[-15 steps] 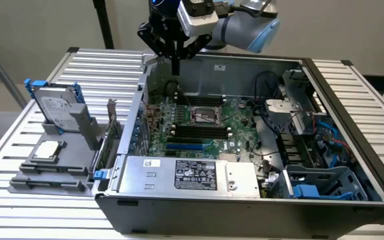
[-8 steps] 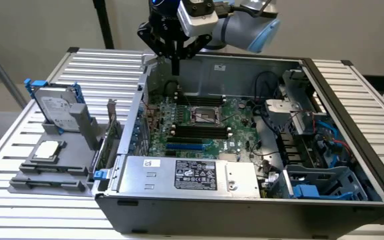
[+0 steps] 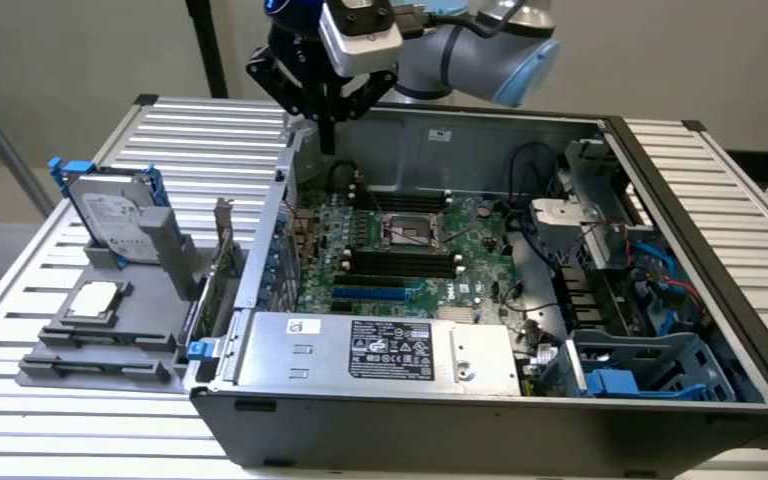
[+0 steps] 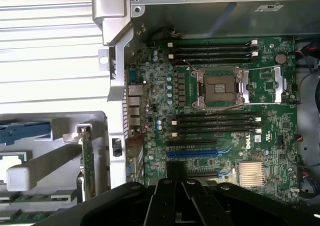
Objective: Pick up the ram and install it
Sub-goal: 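Reach for the ram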
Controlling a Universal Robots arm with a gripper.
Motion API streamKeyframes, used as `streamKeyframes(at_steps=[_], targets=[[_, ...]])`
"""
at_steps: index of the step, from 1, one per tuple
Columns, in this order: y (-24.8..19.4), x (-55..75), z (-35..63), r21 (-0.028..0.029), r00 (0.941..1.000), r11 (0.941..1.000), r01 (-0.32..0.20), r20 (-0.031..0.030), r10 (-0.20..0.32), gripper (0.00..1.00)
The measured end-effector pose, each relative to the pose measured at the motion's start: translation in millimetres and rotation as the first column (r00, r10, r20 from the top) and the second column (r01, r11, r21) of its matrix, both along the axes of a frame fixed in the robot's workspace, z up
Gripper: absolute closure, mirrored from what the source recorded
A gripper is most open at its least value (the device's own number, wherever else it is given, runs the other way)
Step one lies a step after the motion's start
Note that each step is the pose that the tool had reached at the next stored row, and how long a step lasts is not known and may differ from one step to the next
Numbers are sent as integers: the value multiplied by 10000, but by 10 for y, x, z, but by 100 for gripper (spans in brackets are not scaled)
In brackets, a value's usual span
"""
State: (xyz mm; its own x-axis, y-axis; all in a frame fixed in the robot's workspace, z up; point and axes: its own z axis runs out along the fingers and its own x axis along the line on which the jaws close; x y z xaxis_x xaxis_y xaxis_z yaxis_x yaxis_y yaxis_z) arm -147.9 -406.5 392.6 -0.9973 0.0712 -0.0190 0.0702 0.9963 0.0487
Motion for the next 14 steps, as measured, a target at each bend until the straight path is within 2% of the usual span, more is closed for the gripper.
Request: streamKeyframes(at_steps=[3,14], targets=[[-35,-137,0,1,10000,10000,1,0,-1,89],[-112,-636,0,-8,10000,10000,0,-1,0,89]])
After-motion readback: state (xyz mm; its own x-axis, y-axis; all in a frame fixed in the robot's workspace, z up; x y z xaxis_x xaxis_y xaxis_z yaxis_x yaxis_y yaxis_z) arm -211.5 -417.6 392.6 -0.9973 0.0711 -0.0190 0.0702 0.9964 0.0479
